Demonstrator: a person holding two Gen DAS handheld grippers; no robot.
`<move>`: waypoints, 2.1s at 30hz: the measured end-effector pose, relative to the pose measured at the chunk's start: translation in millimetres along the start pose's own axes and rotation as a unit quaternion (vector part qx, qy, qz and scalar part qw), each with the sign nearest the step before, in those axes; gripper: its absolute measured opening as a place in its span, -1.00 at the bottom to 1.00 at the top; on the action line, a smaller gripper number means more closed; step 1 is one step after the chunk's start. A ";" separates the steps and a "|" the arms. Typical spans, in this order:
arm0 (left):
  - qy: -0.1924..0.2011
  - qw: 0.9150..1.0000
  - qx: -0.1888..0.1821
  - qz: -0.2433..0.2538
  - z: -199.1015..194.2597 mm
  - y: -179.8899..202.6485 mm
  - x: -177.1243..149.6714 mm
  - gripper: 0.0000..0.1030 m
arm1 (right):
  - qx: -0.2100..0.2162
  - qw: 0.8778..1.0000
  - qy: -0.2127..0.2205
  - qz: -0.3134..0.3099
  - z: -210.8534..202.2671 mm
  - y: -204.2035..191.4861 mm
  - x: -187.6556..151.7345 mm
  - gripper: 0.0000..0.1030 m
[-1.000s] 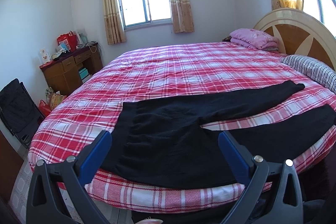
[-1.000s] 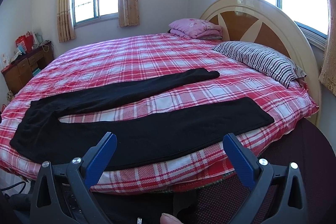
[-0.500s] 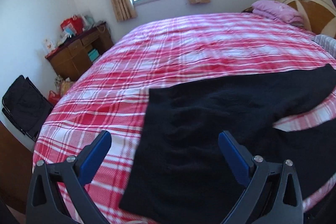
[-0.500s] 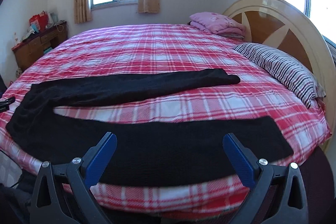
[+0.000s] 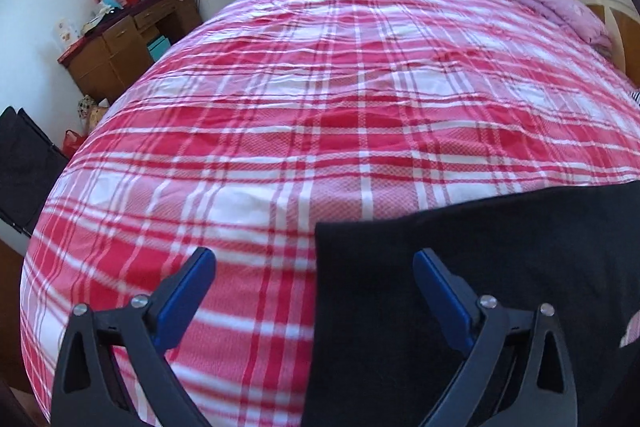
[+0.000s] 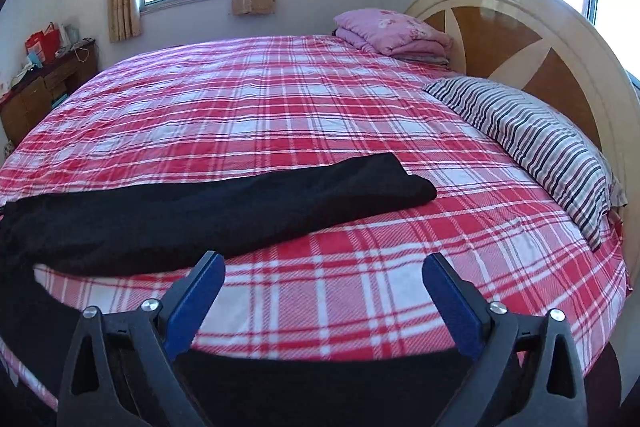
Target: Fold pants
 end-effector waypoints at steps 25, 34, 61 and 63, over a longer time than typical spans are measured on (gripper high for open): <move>-0.024 0.994 -0.099 -0.045 30.9 -2.4 8.8 -0.32 | -0.030 0.992 -0.101 0.072 193.7 77.9 107.1 0.40; -0.001 0.987 -0.144 -0.069 33.0 -9.8 3.4 -0.31 | -0.004 0.985 -0.147 0.087 245.8 81.2 109.8 0.36; 0.065 0.986 -0.148 -0.028 -8.0 -10.2 13.7 -0.81 | 0.012 0.995 -0.075 0.065 154.5 65.9 123.8 -0.83; 0.073 0.986 -0.149 -0.030 -14.1 -10.2 13.9 -0.82 | 0.016 0.996 -0.066 0.065 143.3 66.1 123.3 -0.83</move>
Point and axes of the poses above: each gripper's, at about its wrist camera, not at the fingertips, and z roughly the way its jaws point, y to its right, x to its top, the point moved 6 cm from there along z, roughly the way its jaws point, and after that the axes turned 15 degrees about z, right-handed, at the moved point
